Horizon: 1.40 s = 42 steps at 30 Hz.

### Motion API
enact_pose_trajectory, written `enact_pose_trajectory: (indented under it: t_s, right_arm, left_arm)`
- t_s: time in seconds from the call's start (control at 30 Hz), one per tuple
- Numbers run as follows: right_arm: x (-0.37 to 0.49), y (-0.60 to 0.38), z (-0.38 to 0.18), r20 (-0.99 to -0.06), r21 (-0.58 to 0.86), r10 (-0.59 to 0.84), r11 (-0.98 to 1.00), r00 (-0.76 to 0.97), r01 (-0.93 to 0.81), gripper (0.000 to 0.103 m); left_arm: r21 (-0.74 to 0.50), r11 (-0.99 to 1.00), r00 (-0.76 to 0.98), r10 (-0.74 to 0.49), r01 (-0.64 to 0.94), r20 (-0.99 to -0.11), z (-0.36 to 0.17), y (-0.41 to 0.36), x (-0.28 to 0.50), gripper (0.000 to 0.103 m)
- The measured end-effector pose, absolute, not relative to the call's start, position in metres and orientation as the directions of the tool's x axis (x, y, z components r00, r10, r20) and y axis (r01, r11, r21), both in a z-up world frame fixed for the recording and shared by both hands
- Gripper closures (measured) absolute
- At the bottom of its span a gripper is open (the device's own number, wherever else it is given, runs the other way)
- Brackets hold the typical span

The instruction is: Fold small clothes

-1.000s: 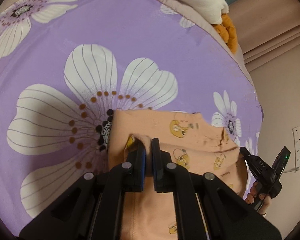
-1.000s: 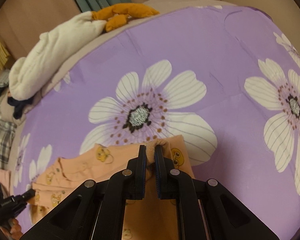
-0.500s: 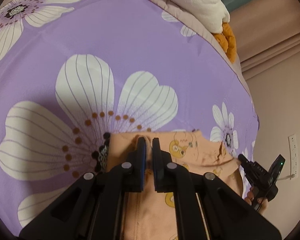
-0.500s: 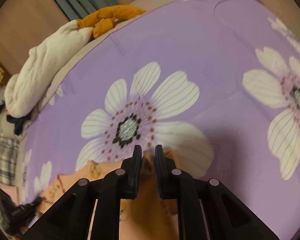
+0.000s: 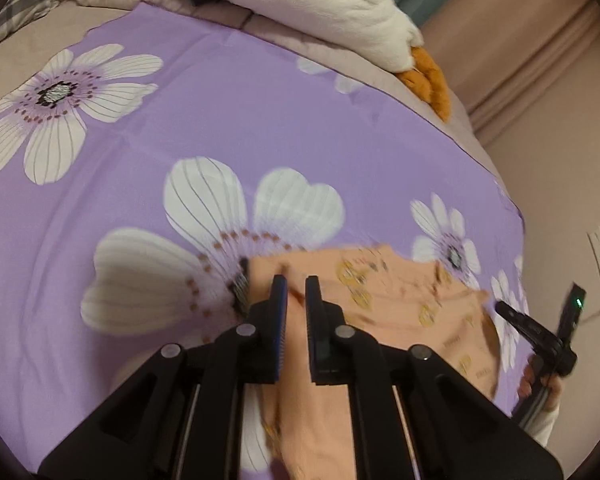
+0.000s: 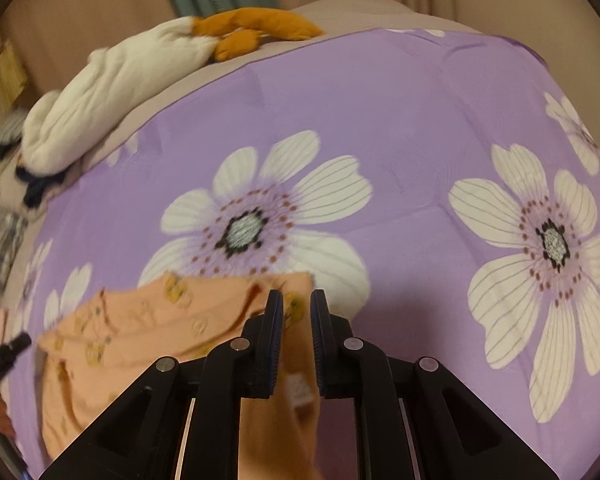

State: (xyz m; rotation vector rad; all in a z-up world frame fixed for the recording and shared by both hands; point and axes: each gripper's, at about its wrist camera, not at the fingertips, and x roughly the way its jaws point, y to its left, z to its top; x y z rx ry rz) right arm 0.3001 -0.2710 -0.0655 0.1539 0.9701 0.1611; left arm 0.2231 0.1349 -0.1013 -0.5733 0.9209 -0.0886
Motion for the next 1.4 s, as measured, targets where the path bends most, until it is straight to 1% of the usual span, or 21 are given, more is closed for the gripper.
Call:
enact_pose_trajectory:
  t_s: [0.1, 0.17, 0.33, 0.43, 0.6, 0.73, 0.8, 0.83, 0.9, 0.97, 1.0, 1.03, 1.07, 1.13, 1.17, 1.2, 1.23, 1.3, 1.33, 1.37, 1.4]
  right_arm:
    - [0.3, -0.253, -0.072, -0.818, 0.196, 0.236, 0.972, 0.524, -0.131, 0.091]
    - [0.305, -0.243, -0.081, -0.835, 0.182, 0.23, 0.973, 0.5, -0.143, 0.091]
    - [0.317, -0.225, -0.098, -0.864, 0.154, 0.209, 0.976, 0.459, -0.154, 0.091]
    - [0.322, -0.221, -0.098, -0.863, 0.143, 0.198, 0.978, 0.465, -0.15, 0.091]
    - [0.339, -0.221, -0.099, -0.85, 0.18, 0.223, 0.974, 0.476, -0.135, 0.091]
    - [0.354, -0.222, -0.1, -0.834, 0.229, 0.252, 0.967, 0.491, -0.106, 0.091]
    - [0.358, -0.222, -0.097, -0.827, 0.231, 0.247, 0.968, 0.505, -0.095, 0.091]
    - [0.36, -0.223, -0.094, -0.823, 0.225, 0.236, 0.971, 0.517, -0.085, 0.091]
    - [0.361, -0.224, -0.089, -0.816, 0.213, 0.216, 0.975, 0.536, -0.07, 0.091]
    - [0.358, -0.226, -0.082, -0.81, 0.2, 0.201, 0.978, 0.55, -0.064, 0.091]
    - [0.356, -0.227, -0.08, -0.811, 0.191, 0.193, 0.98, 0.553, -0.061, 0.091]
    - [0.353, -0.228, -0.077, -0.811, 0.181, 0.182, 0.982, 0.556, -0.057, 0.091]
    - [0.349, -0.229, -0.074, -0.809, 0.173, 0.173, 0.983, 0.562, -0.054, 0.091]
    - [0.342, -0.231, -0.068, -0.806, 0.162, 0.161, 0.986, 0.57, -0.049, 0.091]
    - [0.338, -0.233, -0.065, -0.803, 0.16, 0.16, 0.986, 0.574, -0.05, 0.091]
    - [0.333, -0.234, -0.061, -0.8, 0.157, 0.158, 0.986, 0.579, -0.051, 0.091]
    - [0.329, -0.237, -0.057, -0.799, 0.154, 0.156, 0.987, 0.581, -0.053, 0.089]
    - [0.316, -0.24, -0.049, -0.793, 0.148, 0.154, 0.987, 0.589, -0.059, 0.066]
    - [0.307, -0.243, -0.046, -0.784, 0.153, 0.159, 0.986, 0.6, -0.061, 0.049]
    - [0.302, -0.246, -0.043, -0.778, 0.161, 0.166, 0.985, 0.606, -0.063, 0.043]
    - [0.292, -0.25, -0.041, -0.774, 0.171, 0.174, 0.983, 0.609, -0.063, 0.043]
  left_arm:
    - [-0.499, 0.856, 0.564, -0.349, -0.133, -0.749, -0.105, 0.118, 0.217, 0.096]
    - [-0.491, 0.865, 0.535, -0.368, -0.102, -0.761, -0.111, 0.103, 0.217, 0.096]
    - [-0.432, 0.898, 0.502, -0.338, -0.081, -0.796, -0.127, 0.08, 0.234, 0.096]
    - [-0.365, 0.927, 0.49, -0.282, -0.081, -0.825, -0.135, 0.073, 0.252, 0.096]
    - [-0.388, 0.917, 0.539, -0.281, -0.095, -0.794, -0.133, 0.081, 0.277, 0.096]
    - [-0.393, 0.909, 0.559, -0.255, -0.14, -0.789, -0.137, 0.089, 0.295, 0.096]
    - [-0.417, 0.894, 0.566, -0.261, -0.163, -0.782, -0.138, 0.094, 0.3, 0.096]
    - [-0.424, 0.89, 0.569, -0.263, -0.169, -0.779, -0.137, 0.095, 0.301, 0.093]
    - [-0.427, 0.888, 0.582, -0.258, -0.173, -0.772, -0.131, 0.098, 0.297, 0.093]
    - [-0.408, 0.897, 0.595, -0.237, -0.169, -0.768, -0.123, 0.099, 0.291, 0.087]
    - [-0.397, 0.902, 0.595, -0.229, -0.168, -0.77, -0.12, 0.1, 0.287, 0.079]
    - [-0.395, 0.903, 0.596, -0.226, -0.168, -0.77, -0.118, 0.101, 0.284, 0.074]
    - [-0.397, 0.902, 0.598, -0.225, -0.171, -0.769, -0.114, 0.102, 0.28, 0.072]
    - [-0.404, 0.899, 0.603, -0.228, -0.171, -0.764, -0.108, 0.104, 0.271, 0.059]
    - [-0.413, 0.895, 0.612, -0.234, -0.168, -0.755, -0.103, 0.104, 0.265, 0.055]
    - [-0.42, 0.892, 0.621, -0.237, -0.165, -0.747, -0.099, 0.104, 0.26, 0.048]
    - [-0.425, 0.891, 0.625, -0.241, -0.161, -0.742, -0.095, 0.104, 0.255, 0.043]
    - [-0.432, 0.89, 0.623, -0.255, -0.148, -0.739, -0.089, 0.101, 0.242, 0.038]
    - [-0.435, 0.889, 0.618, -0.264, -0.142, -0.741, -0.086, 0.1, 0.234, 0.036]
    - [-0.437, 0.888, 0.611, -0.267, -0.145, -0.745, -0.086, 0.099, 0.226, 0.035]
    - [-0.441, 0.885, 0.607, -0.273, -0.145, -0.747, -0.086, 0.098, 0.219, 0.035]
